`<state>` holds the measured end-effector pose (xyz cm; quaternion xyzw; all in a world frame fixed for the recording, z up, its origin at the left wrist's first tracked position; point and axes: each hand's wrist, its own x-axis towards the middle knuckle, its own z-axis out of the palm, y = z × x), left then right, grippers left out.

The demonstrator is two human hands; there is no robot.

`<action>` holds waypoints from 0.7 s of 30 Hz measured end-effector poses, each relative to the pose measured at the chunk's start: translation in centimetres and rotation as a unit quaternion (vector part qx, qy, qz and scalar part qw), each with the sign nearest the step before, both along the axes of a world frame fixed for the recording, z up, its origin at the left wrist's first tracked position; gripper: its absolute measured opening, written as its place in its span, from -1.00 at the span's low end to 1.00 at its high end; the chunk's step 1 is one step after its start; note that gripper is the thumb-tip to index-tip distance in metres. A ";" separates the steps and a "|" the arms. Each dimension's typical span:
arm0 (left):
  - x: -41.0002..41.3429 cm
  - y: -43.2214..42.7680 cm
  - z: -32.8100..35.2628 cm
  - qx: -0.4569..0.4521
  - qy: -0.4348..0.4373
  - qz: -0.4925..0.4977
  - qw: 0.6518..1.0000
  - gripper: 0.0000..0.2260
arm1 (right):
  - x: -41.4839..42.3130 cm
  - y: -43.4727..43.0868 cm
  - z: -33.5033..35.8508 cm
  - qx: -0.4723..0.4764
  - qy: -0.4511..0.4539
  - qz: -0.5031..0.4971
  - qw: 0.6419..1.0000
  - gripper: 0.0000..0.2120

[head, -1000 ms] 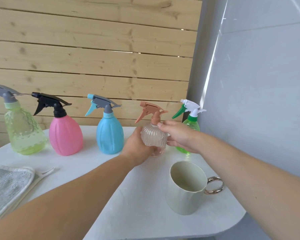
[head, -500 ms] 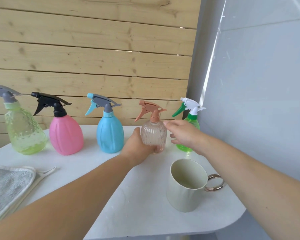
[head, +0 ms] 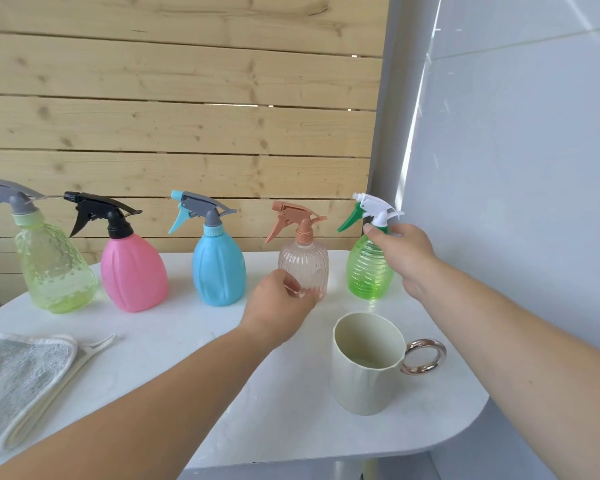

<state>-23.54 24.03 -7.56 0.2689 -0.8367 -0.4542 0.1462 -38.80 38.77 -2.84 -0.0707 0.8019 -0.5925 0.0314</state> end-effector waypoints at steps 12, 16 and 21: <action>2.8 1.3 3.3 0.084 0.115 -0.067 0.988 -0.76 | 5.0 0.4 4.1 -0.093 0.116 0.050 0.988 -0.81; 6.4 2.8 6.3 0.030 0.187 -0.095 0.977 -0.40 | 10.9 0.7 7.6 -0.134 0.113 0.092 0.980 -0.71; 13.0 4.4 8.4 -0.057 0.187 -0.082 0.977 -0.27 | 18.8 0.7 8.9 -0.169 0.007 0.175 0.970 -0.70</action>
